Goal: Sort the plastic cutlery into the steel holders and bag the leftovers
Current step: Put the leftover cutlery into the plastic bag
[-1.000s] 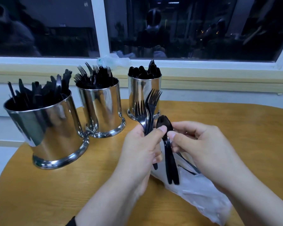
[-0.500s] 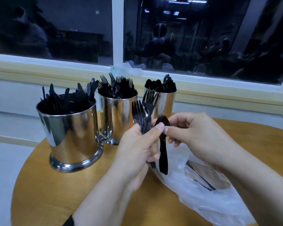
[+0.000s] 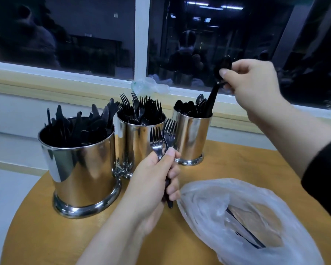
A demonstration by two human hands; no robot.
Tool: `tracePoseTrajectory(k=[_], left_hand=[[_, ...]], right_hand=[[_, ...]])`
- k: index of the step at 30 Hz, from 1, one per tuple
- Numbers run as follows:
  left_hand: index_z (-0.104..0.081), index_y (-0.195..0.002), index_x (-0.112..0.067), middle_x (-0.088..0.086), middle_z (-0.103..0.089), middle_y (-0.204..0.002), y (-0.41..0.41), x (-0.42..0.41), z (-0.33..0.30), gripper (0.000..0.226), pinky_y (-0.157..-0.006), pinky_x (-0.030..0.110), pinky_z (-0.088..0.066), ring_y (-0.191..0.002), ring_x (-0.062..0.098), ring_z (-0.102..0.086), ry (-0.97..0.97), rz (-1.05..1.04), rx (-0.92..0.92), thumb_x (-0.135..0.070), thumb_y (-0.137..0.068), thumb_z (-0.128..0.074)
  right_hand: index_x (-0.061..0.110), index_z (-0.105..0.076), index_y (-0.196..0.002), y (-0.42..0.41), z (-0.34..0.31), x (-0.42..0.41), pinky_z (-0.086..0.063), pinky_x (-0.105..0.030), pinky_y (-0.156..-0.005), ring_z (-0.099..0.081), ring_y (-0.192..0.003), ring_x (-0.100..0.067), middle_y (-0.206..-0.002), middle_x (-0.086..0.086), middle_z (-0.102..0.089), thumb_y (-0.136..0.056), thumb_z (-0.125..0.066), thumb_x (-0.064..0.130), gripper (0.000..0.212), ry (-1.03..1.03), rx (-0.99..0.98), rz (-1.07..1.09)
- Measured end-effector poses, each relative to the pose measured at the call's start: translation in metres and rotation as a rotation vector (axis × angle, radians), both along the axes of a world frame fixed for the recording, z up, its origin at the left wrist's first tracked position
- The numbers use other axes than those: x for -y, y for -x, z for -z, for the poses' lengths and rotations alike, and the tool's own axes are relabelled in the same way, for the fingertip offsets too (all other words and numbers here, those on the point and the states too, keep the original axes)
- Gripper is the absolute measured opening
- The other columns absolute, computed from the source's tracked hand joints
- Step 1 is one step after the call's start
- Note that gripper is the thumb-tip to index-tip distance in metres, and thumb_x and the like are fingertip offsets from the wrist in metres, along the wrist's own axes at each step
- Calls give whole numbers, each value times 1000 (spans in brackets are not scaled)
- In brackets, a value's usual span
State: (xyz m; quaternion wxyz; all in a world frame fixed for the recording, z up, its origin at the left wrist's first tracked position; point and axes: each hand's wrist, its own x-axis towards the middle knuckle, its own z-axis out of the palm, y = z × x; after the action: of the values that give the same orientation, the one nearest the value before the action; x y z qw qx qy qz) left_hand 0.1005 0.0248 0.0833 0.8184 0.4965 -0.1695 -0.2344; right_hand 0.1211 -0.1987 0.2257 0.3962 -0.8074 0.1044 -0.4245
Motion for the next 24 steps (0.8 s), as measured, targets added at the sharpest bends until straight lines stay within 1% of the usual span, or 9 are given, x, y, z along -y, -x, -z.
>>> tracePoseTrajectory(k=[3, 7, 11, 12, 14, 16, 18, 21, 24], left_hand=[[-61, -105, -11, -2, -38, -70, -9, -1, 3, 25, -45, 24, -27, -50, 12, -26, -34, -7, 17, -36, -104, -55], [-63, -102, -13, -2, -37, -70, -16, 0, 6, 26, -46, 25, -23, -50, 12, -23, -47, -7, 10, -37, -104, -55], [-63, -101, -12, -1, -38, -69, -21, 3, 7, 25, -45, 25, -21, -50, 12, -23, -21, -3, -4, -35, -103, -55], [-63, -100, -12, -1, -38, -68, -22, 4, 7, 25, -45, 25, -21, -50, 12, -23, -18, -3, -5, -35, -103, -55], [-63, -99, -12, -1, -38, -68, -24, 5, 7, 25, -45, 25, -21, -50, 12, -23, -19, -4, -5, -35, -103, -55], [-63, -99, -12, 0, -38, -69, -24, 6, 8, 25, -45, 25, -21, -50, 12, -23, -21, -5, -5, -35, -104, -55], [-65, -98, -13, 0, -39, -69, -25, 5, 9, 25, -45, 25, -22, -51, 13, -23, -23, -6, -3, -36, -103, -56], [-65, -98, -13, -1, -39, -69, -24, 4, 7, 26, -44, 23, -22, -51, 12, -24, -33, -4, -13, -37, -102, -57], [-65, -96, -13, -2, -39, -67, -20, 2, 3, 25, -42, 21, -22, -50, 11, -23, -46, 8, -9, -37, -100, -59]], right_hand=[[14, -74, -79, -36, -4, 10, -46, -36, -63, -51, -65, -15, -72, -8, -63, -87, -70, 28, 16, 39, 22, 41], [11, -73, -80, -69, 2, 19, -40, -32, -63, -47, -66, -16, -70, -4, -59, -89, -69, 27, 19, 88, -2, 86], [8, -56, -65, -89, 30, 30, -31, -31, -58, -35, -60, -19, -63, -3, -41, -89, -71, 24, 32, 140, -183, 141], [10, -62, -68, -91, 37, 33, -35, -31, -59, -41, -63, -20, -65, -2, -47, -89, -71, 24, 27, 156, -246, 150], [16, -75, -95, -91, 46, 35, -44, -32, -70, -57, -84, -22, -89, -3, -65, -91, -72, 30, 15, 227, -351, 174], [21, -68, -123, -87, 49, 35, -40, -31, -76, -56, -98, -22, -113, -4, -61, -92, -71, 37, 35, 292, -379, 183], [24, -63, -131, -82, 47, 35, -36, -30, -78, -53, -98, -20, -119, -4, -56, -93, -70, 38, 40, 331, -371, 158], [25, -65, -129, -70, 45, 31, -36, -28, -83, -54, -103, -18, -119, 0, -57, -97, -64, 39, 35, 396, -327, 144], [26, -72, -105, -43, 41, 9, -41, -21, -75, -56, -82, -1, -97, 12, -63, -98, -61, 43, 22, 355, -217, 16]])
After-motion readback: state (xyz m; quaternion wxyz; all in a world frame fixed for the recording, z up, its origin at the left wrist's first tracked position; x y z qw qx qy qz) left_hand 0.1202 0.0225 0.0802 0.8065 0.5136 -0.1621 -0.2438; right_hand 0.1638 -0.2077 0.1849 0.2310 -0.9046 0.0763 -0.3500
